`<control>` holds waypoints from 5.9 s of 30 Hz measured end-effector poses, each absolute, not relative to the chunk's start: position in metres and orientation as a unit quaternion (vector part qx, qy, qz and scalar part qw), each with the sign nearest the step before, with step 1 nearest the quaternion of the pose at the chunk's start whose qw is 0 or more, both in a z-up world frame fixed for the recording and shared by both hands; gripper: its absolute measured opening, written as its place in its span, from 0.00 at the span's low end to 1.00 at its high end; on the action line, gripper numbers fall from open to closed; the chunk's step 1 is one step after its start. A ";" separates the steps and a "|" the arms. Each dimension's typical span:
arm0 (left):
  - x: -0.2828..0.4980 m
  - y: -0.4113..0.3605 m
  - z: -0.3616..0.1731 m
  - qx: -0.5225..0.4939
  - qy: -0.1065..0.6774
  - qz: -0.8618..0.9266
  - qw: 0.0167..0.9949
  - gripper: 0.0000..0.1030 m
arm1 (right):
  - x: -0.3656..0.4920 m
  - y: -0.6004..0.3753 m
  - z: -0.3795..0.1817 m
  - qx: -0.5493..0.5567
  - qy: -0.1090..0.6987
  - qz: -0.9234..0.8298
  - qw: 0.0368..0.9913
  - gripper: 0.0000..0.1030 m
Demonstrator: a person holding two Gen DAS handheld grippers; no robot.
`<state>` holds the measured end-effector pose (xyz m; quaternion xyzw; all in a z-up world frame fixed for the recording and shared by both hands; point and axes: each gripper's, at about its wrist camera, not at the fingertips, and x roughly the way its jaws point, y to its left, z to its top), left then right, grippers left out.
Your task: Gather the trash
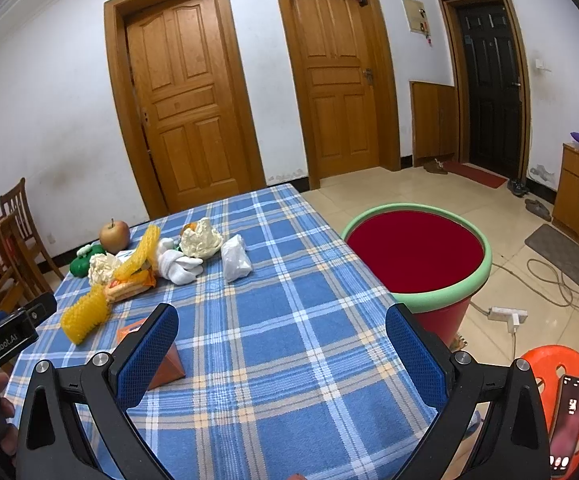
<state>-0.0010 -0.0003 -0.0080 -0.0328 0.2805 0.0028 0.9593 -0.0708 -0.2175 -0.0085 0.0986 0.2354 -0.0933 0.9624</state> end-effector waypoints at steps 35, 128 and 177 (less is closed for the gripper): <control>0.000 0.007 -0.010 -0.038 0.285 0.004 0.958 0.99 | -0.072 -0.217 -0.012 0.102 0.240 -0.092 0.961 1.00; 0.092 0.042 -0.058 -0.083 0.396 -0.214 0.889 0.11 | 0.023 -0.127 -0.058 0.049 0.433 0.017 0.900 0.45; 0.112 -0.204 0.019 0.016 0.390 -0.367 0.844 0.11 | -0.022 -0.371 -0.028 0.215 0.314 -0.143 0.913 0.45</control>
